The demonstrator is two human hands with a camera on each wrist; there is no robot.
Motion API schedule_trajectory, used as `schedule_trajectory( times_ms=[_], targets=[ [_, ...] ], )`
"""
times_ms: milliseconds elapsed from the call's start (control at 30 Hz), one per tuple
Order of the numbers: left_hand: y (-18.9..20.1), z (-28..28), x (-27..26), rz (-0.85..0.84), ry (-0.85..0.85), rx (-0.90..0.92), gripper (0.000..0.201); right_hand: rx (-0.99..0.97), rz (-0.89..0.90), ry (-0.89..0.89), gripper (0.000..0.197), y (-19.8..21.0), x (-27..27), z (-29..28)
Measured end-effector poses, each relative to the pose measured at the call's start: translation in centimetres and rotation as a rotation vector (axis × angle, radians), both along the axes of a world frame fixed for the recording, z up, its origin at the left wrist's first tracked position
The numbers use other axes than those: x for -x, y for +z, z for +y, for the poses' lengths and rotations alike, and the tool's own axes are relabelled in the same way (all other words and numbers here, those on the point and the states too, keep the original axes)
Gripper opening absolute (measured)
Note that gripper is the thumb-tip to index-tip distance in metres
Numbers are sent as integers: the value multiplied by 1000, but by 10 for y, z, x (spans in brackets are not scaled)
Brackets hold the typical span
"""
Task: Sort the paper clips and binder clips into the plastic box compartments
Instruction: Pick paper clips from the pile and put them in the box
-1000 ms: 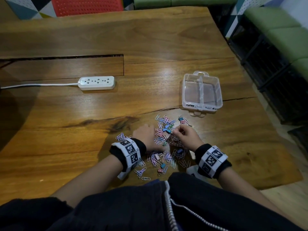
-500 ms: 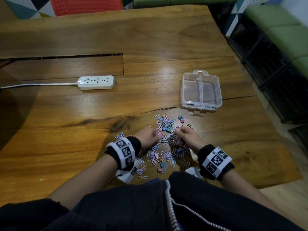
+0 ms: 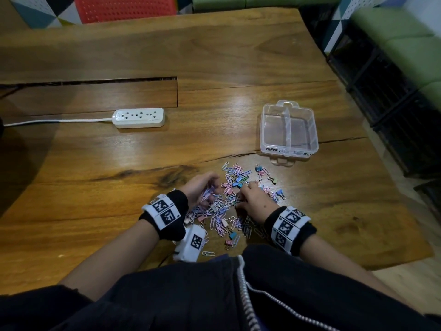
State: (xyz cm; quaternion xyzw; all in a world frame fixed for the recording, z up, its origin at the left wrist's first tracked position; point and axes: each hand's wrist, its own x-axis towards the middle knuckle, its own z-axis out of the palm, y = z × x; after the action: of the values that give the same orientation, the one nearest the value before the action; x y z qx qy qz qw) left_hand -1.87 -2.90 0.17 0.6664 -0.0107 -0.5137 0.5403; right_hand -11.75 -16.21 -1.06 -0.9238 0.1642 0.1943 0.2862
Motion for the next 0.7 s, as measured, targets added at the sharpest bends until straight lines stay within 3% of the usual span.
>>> schedule_trajectory(
  times_ms=[133,200,300,433,600,700],
  targets=[
    [-1,-8,6,-730,-475,-490,28,44,43,71,28,0,0,-2],
    [-2,-10,12,-969,-669,-670,45,84,47,90,27,-1,-1,-2],
    [-9,-12,20,-1038,-807,-796,78,70,54,70,23,0,-2,-2],
    [-18,-16,29,-1064,-815,-743,61,-52,-5,4,3,-4,-3,-4],
    [-17,-17,34,-1052,-876,-669,45,-336,-19,-228,24,6,6,-16],
    [-12,-14,29,-967,-885,-575,37,-670,8,-419,27,12,10,-28]
  ],
)
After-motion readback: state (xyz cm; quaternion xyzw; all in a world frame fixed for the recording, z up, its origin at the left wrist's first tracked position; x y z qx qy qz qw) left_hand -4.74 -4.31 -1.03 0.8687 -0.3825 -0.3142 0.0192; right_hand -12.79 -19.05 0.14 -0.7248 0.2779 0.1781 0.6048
